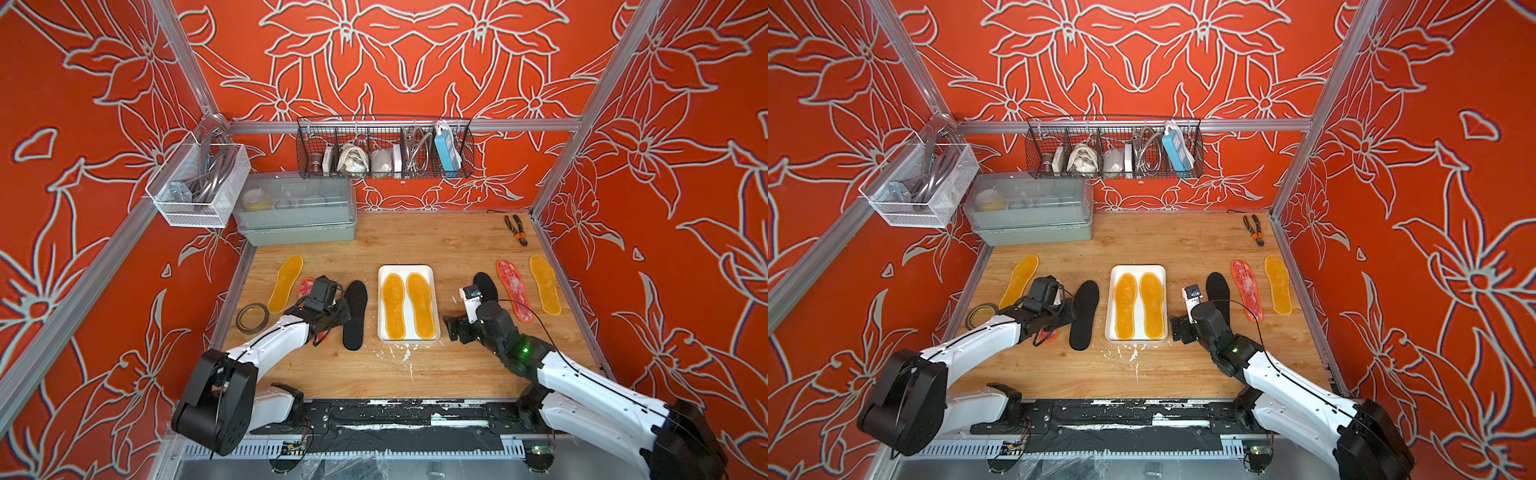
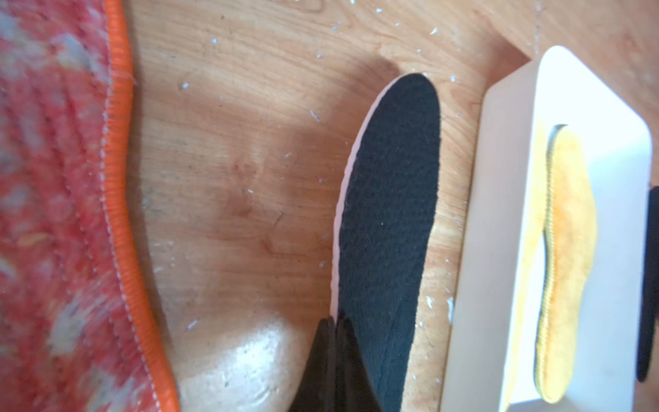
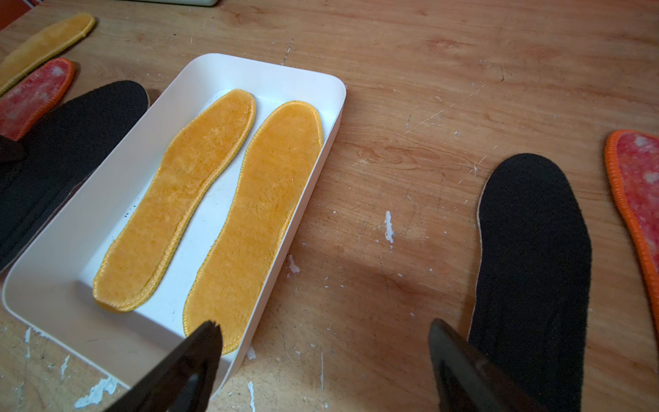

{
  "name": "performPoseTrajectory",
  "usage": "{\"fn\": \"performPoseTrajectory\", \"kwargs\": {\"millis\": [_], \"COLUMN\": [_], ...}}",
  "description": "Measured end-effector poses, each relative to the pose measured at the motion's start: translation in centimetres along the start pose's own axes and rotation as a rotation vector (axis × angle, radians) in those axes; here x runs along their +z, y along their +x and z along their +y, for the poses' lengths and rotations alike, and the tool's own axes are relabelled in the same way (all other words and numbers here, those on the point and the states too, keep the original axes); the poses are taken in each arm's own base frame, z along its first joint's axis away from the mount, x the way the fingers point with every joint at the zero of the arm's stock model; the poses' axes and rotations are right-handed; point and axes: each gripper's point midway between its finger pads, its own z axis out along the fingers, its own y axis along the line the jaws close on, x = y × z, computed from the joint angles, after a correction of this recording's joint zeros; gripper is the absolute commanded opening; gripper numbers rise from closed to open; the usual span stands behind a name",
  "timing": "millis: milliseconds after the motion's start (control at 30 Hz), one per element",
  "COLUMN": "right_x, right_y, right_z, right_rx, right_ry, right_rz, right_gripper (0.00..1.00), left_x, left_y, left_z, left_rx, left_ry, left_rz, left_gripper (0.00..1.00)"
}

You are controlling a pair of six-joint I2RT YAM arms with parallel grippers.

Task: Put the insoles into the storage box
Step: Pick up the insole from the center of the board.

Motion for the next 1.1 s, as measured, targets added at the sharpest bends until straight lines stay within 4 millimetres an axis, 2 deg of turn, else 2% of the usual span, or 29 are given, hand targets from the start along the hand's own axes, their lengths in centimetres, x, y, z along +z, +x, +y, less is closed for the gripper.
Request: {"fn": "performPoseTrajectory", "kwargs": {"millis": [500,833,1100], "right_x": [-0.2,-0.5,-0.5], "right_y": [-0.4,-0.9,-0.8], "right_z": [-0.1,-0.4,-0.5], "right_rx": [0.004,0.01,0.01], "right_ry": [0.005,0.018,0.021], "right_rz": [-0.016,-0.039,-0.038], "right_gripper": [0.94,0.98,0.98], "left_x": [-2.5,-5.0,-5.4], "left_y": [-0.4,-0.8,-0.5], "left_z": [-1.5,-2.4,-3.2], "left_rx": [-0.022,-0.038,-0.052], "left_ry": [0.102,0.171,0.205], "left_rz": [-0.057,-0.121,-0.111], "left_gripper": [0.0,0.0,0.0]}}
